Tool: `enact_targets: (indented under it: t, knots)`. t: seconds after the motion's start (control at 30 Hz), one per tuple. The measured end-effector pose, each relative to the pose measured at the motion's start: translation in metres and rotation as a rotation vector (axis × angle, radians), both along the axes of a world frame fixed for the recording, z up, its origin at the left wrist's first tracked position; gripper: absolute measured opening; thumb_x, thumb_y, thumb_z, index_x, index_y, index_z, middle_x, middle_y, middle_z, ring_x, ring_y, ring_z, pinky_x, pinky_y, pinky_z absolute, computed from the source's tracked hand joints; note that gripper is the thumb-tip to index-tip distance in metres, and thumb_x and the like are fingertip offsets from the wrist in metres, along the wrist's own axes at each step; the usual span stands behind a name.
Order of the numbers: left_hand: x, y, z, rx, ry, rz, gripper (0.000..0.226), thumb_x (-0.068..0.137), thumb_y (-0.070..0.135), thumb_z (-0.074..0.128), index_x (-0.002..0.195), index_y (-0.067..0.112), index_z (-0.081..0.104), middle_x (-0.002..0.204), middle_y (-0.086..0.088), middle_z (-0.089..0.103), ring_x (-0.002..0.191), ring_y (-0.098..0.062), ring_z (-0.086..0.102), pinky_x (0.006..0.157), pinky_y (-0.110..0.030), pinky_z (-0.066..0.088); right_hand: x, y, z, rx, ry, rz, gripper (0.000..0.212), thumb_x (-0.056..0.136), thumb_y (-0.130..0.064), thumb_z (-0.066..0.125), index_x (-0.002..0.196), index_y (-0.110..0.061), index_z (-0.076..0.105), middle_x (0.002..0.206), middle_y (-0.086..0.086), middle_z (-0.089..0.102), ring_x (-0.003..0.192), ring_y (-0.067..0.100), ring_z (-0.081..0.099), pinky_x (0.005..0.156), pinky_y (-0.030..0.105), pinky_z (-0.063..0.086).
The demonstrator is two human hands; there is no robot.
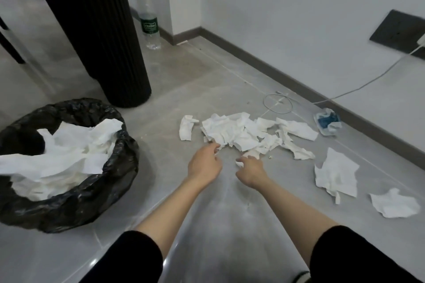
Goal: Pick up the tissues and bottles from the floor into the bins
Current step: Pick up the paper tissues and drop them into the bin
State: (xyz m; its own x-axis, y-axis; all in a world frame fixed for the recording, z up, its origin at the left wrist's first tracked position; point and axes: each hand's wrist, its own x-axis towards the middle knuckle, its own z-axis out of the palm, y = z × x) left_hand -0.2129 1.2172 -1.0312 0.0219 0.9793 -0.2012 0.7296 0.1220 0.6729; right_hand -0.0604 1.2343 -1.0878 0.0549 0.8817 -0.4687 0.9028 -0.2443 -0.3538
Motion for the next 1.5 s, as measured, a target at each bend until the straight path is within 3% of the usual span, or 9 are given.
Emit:
enact_targets:
  t: [0.27, 0.53, 0.7, 0.93, 1.1, 1.2, 1.3, 1.4, 1.5]
  knots:
    - [0.003, 0.011, -0.037, -0.115, -0.008, -0.043, 0.05, 0.089, 0.011, 0.047, 0.138, 0.018, 0.045, 0.136, -0.005, 0.052, 0.125, -0.021, 0.049, 0.102, -0.033, 0.04, 0.012, 0.013, -0.032, -0.134, -0.069, 0.053, 0.059, 0.089, -0.021, 0.048, 0.146, -0.023, 0.033, 0.154, 0.02, 0.017, 0.143, 0.033, 0.018, 0.113, 0.03, 0.02]
    - [0.007, 0.02, -0.048, -0.116, -0.041, -0.05, 0.052, 0.088, 0.005, 0.045, 0.139, 0.014, 0.044, 0.139, -0.009, 0.049, 0.127, -0.024, 0.048, 0.103, -0.031, 0.038, 0.017, 0.006, -0.032, 0.026, 0.033, -0.075, 0.035, 0.086, -0.008, 0.05, 0.118, -0.009, 0.065, 0.126, 0.012, 0.061, 0.12, 0.028, 0.053, 0.099, 0.029, 0.042]
    - [-0.003, 0.021, -0.056, -0.199, -0.165, -0.061, 0.068, 0.076, -0.003, 0.054, 0.141, 0.015, 0.043, 0.143, -0.008, 0.045, 0.131, -0.02, 0.043, 0.105, -0.025, 0.035, 0.007, 0.003, -0.016, 0.097, 0.41, -0.257, 0.019, 0.077, -0.002, 0.063, 0.08, -0.019, 0.072, 0.073, -0.001, 0.066, 0.072, 0.01, 0.06, 0.067, 0.018, 0.045]
    - [-0.024, 0.011, -0.068, -0.387, -0.128, -0.232, 0.117, 0.049, 0.022, 0.085, 0.148, 0.029, 0.023, 0.146, 0.001, 0.034, 0.132, -0.019, 0.038, 0.109, -0.038, 0.037, -0.01, 0.012, 0.013, -0.095, 0.763, -0.179, 0.022, 0.075, 0.007, 0.071, 0.077, -0.011, 0.058, 0.058, -0.003, 0.063, 0.059, 0.007, 0.059, 0.063, 0.021, 0.05]
    - [-0.02, -0.001, -0.065, -0.383, -0.311, -0.151, 0.077, 0.073, 0.02, 0.077, 0.137, 0.026, 0.035, 0.123, 0.006, 0.051, 0.106, -0.013, 0.051, 0.083, -0.022, 0.042, -0.023, 0.014, 0.018, -0.062, 0.913, -0.296, 0.024, 0.077, 0.008, 0.069, 0.072, -0.011, 0.057, 0.068, 0.006, 0.064, 0.052, 0.008, 0.058, 0.052, 0.018, 0.051]
    - [-0.018, 0.0, -0.063, -0.356, -0.325, -0.062, 0.046, 0.086, 0.014, 0.051, 0.131, 0.023, 0.044, 0.113, -0.004, 0.059, 0.085, -0.02, 0.057, 0.072, -0.031, 0.047, -0.024, 0.013, 0.02, -0.07, 0.963, -0.391, 0.023, 0.077, 0.008, 0.07, 0.072, -0.01, 0.058, 0.068, 0.004, 0.064, 0.055, 0.005, 0.062, 0.056, 0.017, 0.055]
    - [-0.024, 0.004, -0.058, -0.327, -0.311, 0.008, 0.05, 0.083, -0.003, 0.031, 0.124, 0.019, 0.05, 0.099, -0.008, 0.058, 0.069, -0.023, 0.053, 0.061, -0.035, 0.05, -0.021, 0.016, 0.018, -0.03, 0.984, -0.439, 0.018, 0.08, 0.006, 0.067, 0.076, -0.01, 0.06, 0.078, 0.006, 0.066, 0.064, 0.013, 0.063, 0.064, 0.023, 0.058]
    - [-0.027, 0.01, -0.053, -0.279, -0.34, 0.061, 0.054, 0.082, -0.003, 0.027, 0.122, 0.023, 0.053, 0.1, -0.006, 0.059, 0.065, -0.02, 0.051, 0.052, -0.03, 0.047, -0.014, 0.025, 0.011, 0.287, 0.588, -0.367, 0.018, 0.082, -0.002, 0.057, 0.081, -0.017, 0.067, 0.101, 0.002, 0.066, 0.081, 0.015, 0.057, 0.071, 0.023, 0.048]
    - [-0.029, 0.017, -0.053, -0.263, -0.381, 0.099, 0.049, 0.086, 0.002, 0.032, 0.119, 0.026, 0.06, 0.107, -0.001, 0.062, 0.076, -0.018, 0.051, 0.05, -0.024, 0.042, -0.004, 0.037, 0.009, 0.416, 0.274, -0.187, 0.024, 0.086, -0.008, 0.053, 0.096, -0.019, 0.072, 0.137, -0.001, 0.044, 0.127, 0.016, 0.036, 0.091, 0.023, 0.033]
